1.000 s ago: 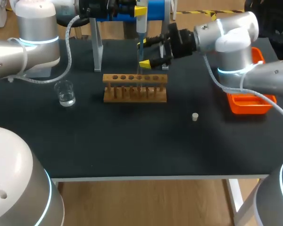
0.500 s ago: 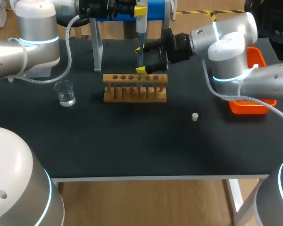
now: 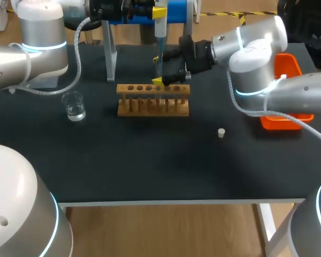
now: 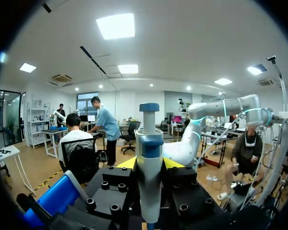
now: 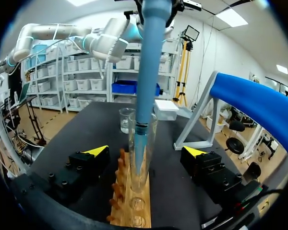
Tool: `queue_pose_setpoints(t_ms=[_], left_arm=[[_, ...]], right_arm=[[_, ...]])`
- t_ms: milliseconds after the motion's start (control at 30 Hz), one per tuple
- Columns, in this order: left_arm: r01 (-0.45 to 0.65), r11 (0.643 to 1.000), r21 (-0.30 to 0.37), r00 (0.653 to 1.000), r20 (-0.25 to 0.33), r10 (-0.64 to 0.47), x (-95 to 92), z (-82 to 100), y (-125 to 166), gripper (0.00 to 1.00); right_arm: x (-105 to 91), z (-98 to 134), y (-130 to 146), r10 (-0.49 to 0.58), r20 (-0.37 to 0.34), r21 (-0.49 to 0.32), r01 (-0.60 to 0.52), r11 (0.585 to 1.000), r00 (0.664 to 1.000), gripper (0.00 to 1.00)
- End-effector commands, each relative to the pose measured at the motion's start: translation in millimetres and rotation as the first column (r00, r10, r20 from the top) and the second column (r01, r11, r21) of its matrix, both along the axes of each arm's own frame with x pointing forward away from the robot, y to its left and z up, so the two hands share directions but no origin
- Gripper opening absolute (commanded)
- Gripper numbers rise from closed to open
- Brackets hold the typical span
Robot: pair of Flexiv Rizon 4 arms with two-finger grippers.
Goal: Invert the test tube, pick up the pipette, mount the tip to pipette, aspirate from beaker and dispense into the tube, eject the tip, return the pipette, and cap with the stopper.
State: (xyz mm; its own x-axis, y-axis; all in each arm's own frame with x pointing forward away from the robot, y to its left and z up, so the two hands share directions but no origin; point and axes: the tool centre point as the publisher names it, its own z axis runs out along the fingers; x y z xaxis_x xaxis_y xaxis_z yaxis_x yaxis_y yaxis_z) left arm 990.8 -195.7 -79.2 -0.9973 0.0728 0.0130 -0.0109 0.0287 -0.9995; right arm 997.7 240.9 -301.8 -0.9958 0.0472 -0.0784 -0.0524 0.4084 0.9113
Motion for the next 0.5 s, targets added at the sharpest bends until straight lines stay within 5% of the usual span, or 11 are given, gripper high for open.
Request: queue_pose_setpoints(t_ms=[33, 500], left_arm=[[0.003, 1.0, 0.001, 1.0, 0.0, -0.003, 1.2, 0.6, 0.3, 0.0], [0.003, 1.0, 0.001, 1.0, 0.0, -0.003, 1.2, 0.6, 0.3, 0.0]], right_arm=[[-1.5, -2.4, 3.4, -0.025, 0.0, -0.009, 0.025, 1.0, 1.0, 1.0], [-1.6, -3.9, 10.0, -0.035, 0.042, -0.055, 0.038, 0.998, 0.998, 1.0]])
